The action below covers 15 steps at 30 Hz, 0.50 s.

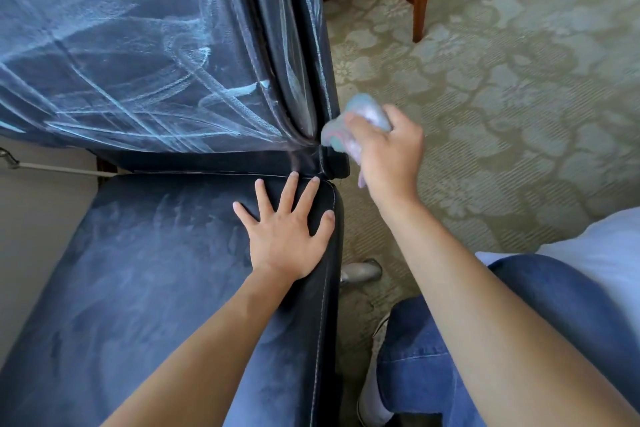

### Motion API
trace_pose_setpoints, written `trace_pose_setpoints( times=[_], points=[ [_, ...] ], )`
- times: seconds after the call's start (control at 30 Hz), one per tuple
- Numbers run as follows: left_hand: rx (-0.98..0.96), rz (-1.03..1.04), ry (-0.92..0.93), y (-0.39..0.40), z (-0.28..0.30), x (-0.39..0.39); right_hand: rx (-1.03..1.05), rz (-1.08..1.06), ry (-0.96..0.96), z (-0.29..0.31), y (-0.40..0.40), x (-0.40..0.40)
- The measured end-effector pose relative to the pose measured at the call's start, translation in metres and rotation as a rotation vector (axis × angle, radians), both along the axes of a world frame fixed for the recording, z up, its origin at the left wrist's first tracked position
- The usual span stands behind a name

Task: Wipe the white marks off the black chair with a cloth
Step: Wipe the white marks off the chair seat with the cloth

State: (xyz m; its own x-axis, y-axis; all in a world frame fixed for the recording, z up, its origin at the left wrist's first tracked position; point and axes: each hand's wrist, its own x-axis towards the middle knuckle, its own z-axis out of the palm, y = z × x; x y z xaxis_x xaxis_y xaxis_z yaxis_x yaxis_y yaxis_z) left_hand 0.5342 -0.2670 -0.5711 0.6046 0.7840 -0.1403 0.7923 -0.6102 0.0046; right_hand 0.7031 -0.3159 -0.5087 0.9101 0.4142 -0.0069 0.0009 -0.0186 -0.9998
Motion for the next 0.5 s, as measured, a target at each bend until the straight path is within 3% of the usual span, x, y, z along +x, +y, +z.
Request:
trace_pose_setpoints(
  times=[0.1,0.23,0.5],
  points=[
    [-0.004,-0.006,-0.014,-0.002,0.0,0.001,0.109,-0.029,-0.055,0.014,0.0,0.003],
    [-0.021,0.014,-0.065,-0.001,0.001,-0.001,-0.04,0.032,0.077,-0.025,0.001,-0.017],
    [-0.011,0.057,-0.199,0.003,0.002,-0.004,-0.272,0.266,0.165,-0.076,-0.006,-0.044]
  ],
)
